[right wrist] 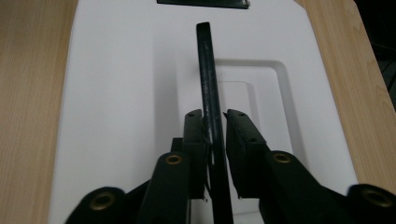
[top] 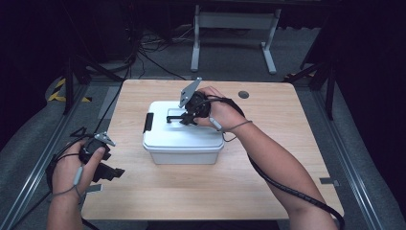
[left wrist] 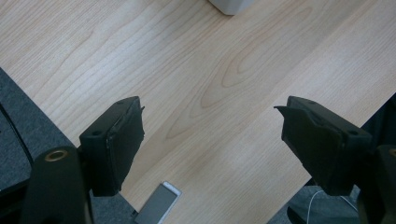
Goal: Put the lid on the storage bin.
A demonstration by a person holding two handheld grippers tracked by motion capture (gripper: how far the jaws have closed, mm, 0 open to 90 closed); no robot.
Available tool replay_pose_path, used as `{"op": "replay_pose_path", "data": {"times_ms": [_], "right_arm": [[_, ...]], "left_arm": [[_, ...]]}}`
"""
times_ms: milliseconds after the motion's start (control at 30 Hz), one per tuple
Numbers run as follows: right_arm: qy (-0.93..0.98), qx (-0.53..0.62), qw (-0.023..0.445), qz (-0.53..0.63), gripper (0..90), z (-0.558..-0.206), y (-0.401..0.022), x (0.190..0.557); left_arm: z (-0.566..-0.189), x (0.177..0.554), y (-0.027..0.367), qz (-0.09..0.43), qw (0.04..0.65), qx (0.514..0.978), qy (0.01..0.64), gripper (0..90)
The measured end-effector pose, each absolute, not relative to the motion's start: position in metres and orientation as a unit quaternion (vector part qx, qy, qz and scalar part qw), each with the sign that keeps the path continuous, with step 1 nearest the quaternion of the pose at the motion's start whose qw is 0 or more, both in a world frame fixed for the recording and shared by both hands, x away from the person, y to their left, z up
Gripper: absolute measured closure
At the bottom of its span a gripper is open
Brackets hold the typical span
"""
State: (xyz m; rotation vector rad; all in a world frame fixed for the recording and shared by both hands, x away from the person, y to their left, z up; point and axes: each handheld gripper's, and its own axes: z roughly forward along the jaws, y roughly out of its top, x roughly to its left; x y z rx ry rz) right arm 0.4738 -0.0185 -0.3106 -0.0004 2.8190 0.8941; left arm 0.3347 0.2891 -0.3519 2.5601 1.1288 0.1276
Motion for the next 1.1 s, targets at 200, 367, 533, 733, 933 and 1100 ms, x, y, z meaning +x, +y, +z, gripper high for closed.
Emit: {"op": "replay_pose_path", "data": {"times_ms": [200,367,533,733,933,1100], "right_arm": [[0.944,0.014,0.078,0.319,62.1,-0.305,-0.024,0.47],[0.939,0.017,0.081,0.333,59.2,-0.296,-0.034,0.465],[0.934,0.046,0.088,0.343,57.1,-0.285,-0.051,0.461],[0.926,0.098,0.111,0.348,56.4,-0.274,-0.089,0.455],[0.916,0.131,0.12,0.359,55.7,-0.267,-0.127,0.453],[0.911,0.148,0.126,0.364,55.4,-0.263,-0.148,0.45]], "left_arm": [[-0.352,0.337,0.289,0.045,0.171,0.902,0.394,21.5],[-0.354,0.339,0.289,0.045,0.173,0.901,0.396,21.0],[-0.353,0.34,0.288,0.05,0.174,0.899,0.398,19.9],[-0.355,0.343,0.289,0.05,0.173,0.898,0.402,19.9],[-0.354,0.345,0.289,0.055,0.175,0.895,0.406,19.8],[-0.353,0.35,0.284,0.064,0.177,0.894,0.407,17.1]]}}
